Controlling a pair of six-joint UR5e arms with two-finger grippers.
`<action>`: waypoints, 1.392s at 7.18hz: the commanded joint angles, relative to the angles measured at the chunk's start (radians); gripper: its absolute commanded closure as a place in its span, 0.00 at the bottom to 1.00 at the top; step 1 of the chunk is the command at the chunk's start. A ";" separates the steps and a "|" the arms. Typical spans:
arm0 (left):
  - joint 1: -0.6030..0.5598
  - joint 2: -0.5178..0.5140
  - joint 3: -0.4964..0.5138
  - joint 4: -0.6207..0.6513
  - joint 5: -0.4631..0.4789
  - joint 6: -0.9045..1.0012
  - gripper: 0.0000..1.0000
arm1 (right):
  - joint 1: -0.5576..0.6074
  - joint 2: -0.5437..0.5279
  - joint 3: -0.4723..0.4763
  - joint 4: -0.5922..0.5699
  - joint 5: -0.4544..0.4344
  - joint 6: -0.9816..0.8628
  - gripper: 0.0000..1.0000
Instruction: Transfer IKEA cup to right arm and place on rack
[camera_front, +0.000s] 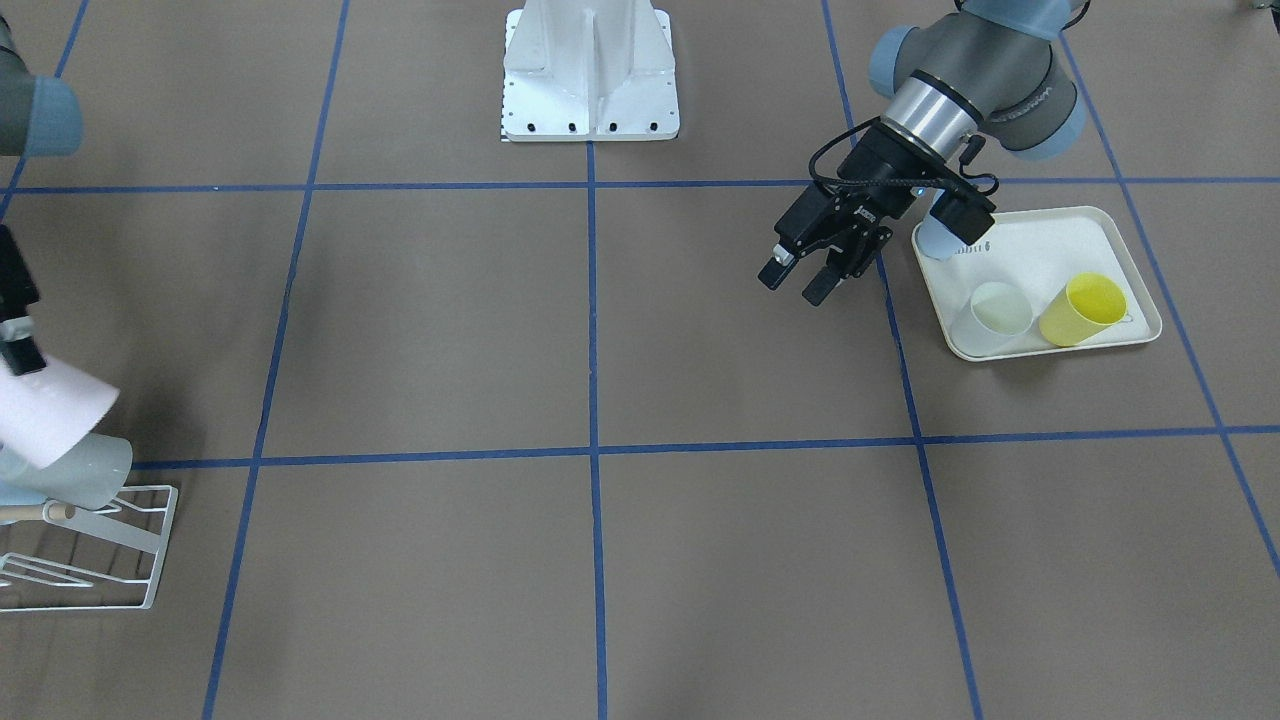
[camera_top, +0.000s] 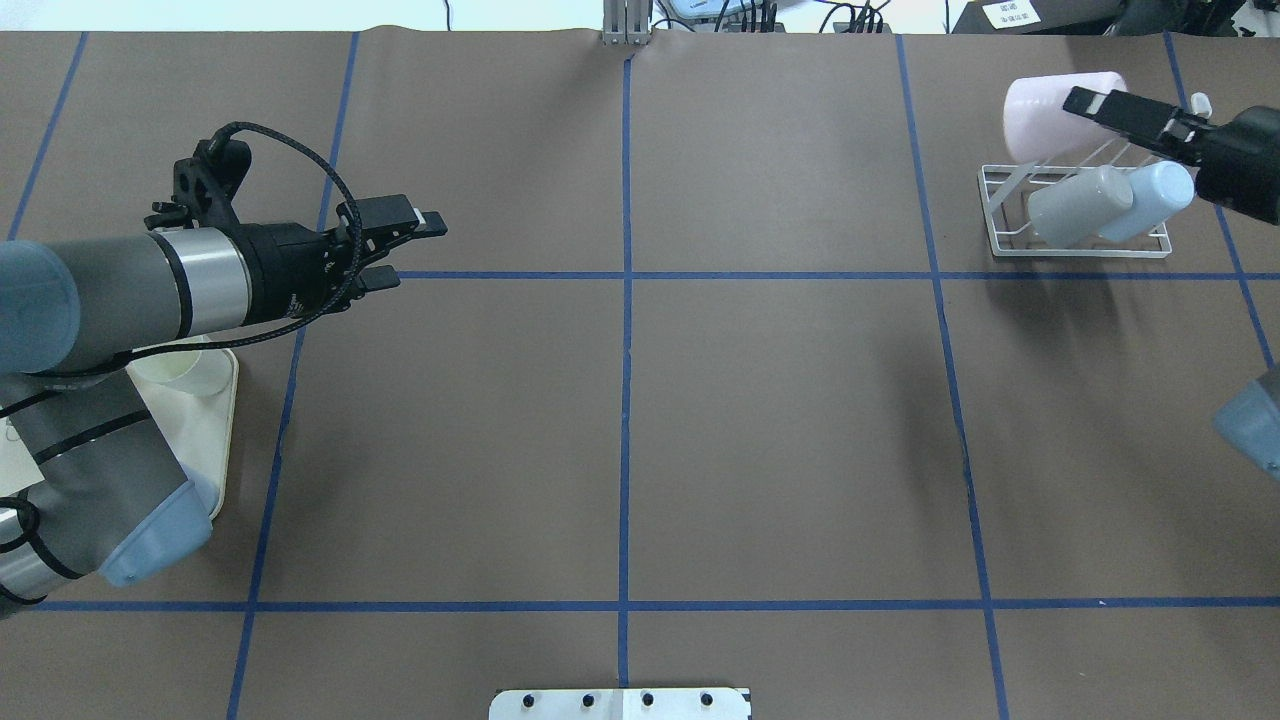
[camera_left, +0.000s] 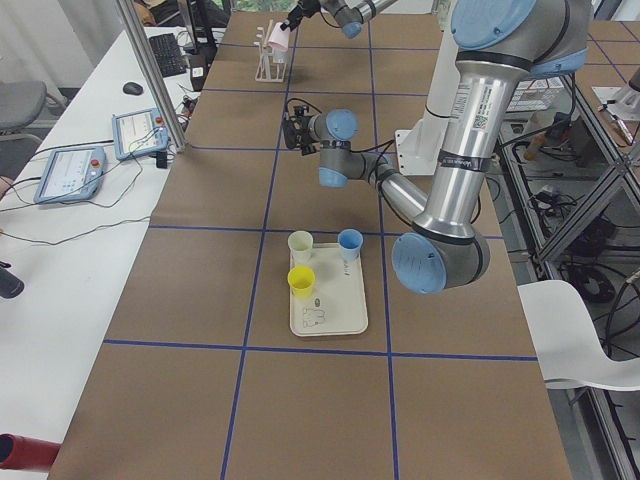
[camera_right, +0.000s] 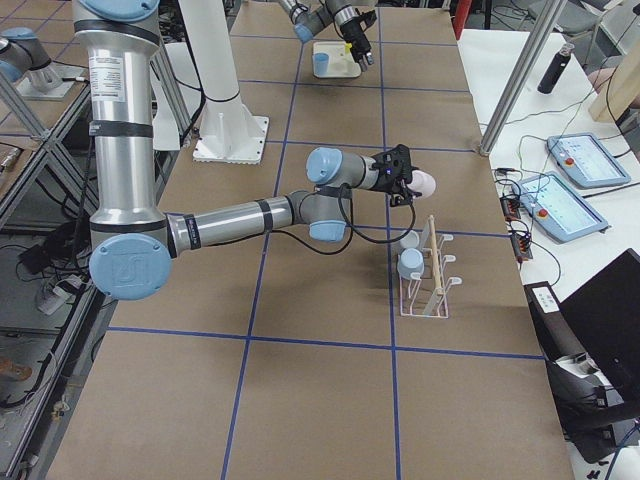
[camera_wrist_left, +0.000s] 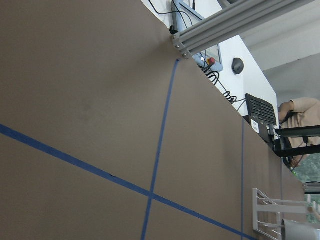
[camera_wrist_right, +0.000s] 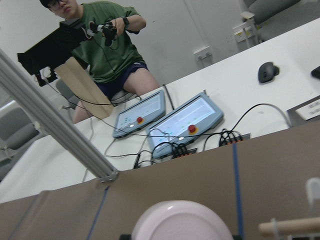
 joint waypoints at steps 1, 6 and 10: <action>-0.007 0.005 0.000 0.040 0.001 0.040 0.00 | 0.163 -0.061 -0.007 -0.140 0.175 -0.250 0.85; -0.001 0.006 -0.001 0.040 0.011 0.041 0.00 | 0.165 -0.049 -0.153 -0.176 0.226 -0.379 0.85; 0.001 0.006 -0.001 0.040 0.011 0.041 0.00 | 0.165 -0.026 -0.213 -0.164 0.225 -0.381 0.84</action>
